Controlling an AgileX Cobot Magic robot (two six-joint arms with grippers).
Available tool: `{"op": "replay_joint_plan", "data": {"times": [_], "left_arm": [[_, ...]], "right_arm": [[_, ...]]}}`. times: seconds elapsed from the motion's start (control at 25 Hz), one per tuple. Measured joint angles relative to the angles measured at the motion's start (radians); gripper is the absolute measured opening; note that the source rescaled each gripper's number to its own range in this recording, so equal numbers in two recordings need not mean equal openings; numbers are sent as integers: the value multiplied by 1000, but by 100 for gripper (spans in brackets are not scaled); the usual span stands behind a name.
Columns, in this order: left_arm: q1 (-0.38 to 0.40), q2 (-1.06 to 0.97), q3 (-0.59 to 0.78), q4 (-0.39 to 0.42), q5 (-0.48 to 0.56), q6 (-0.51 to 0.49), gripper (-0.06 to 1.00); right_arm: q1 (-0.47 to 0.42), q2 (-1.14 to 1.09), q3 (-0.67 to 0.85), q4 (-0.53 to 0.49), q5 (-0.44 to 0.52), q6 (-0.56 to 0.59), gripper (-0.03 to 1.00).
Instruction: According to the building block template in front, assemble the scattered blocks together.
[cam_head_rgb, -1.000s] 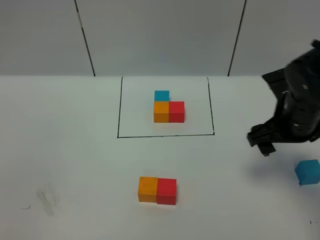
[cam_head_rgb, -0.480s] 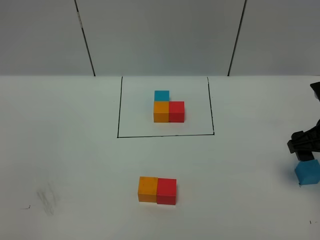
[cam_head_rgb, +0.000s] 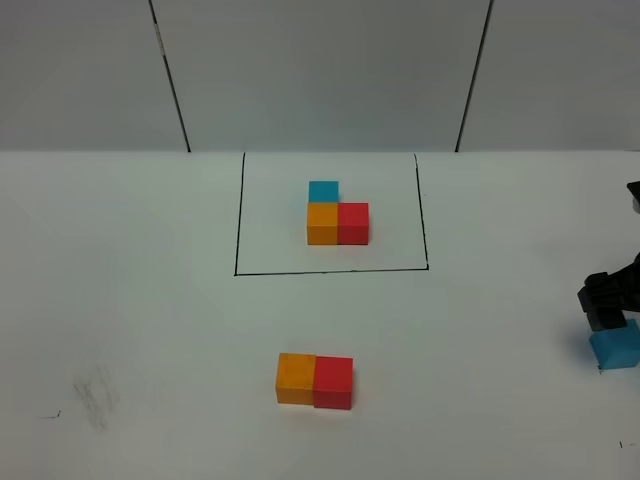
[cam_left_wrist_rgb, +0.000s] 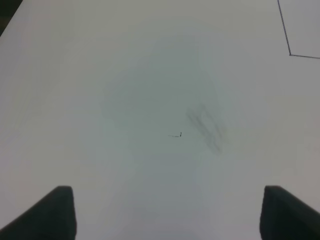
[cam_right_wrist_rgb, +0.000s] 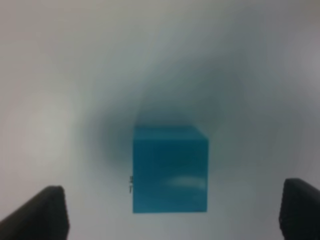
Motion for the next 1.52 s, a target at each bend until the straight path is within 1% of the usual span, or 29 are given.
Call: {"op": "replay_joint_plan", "data": {"times": [0.36, 0.6, 0.68, 0.76, 0.8, 0.84, 0.92, 0.96, 1.0, 1.12, 1.2, 1.28, 1.4, 1.52], "left_arm": [[0, 0, 0, 0, 0, 0, 63], [0, 0, 0, 0, 0, 0, 63], [0, 0, 0, 0, 0, 0, 63], [0, 0, 0, 0, 0, 0, 63], [0, 0, 0, 0, 0, 0, 63], [0, 0, 0, 0, 0, 0, 63], [0, 0, 0, 0, 0, 1, 63], [0, 0, 0, 0, 0, 1, 63], [0, 0, 0, 0, 0, 1, 63], [0, 0, 0, 0, 0, 1, 63], [0, 0, 0, 0, 0, 1, 63], [0, 0, 0, 0, 0, 1, 63], [0, 0, 0, 0, 0, 2, 63], [0, 0, 0, 0, 0, 2, 63]], "right_arm": [[0, 111, 0, 3, -71, -7, 76], [-34, 183, 0, 9, -83, -13, 76], [-40, 192, 0, 9, -84, -26, 75], [-40, 193, 0, 9, -87, -38, 68], [-40, 193, 0, 9, -91, -43, 61], [-40, 193, 0, 9, -94, -48, 51], [-40, 193, 0, 11, -96, -53, 24], [-40, 193, 0, 11, -96, -54, 4], [-40, 193, 0, 12, -97, -54, 1], [-40, 189, 0, 13, -93, -71, 1], [-31, 172, -5, 19, -63, -79, 1], [-4, 140, -34, 42, -5, -81, 1], [74, 75, -106, 120, 40, -71, 1], [179, 50, -189, 202, 43, -56, 1]]}}
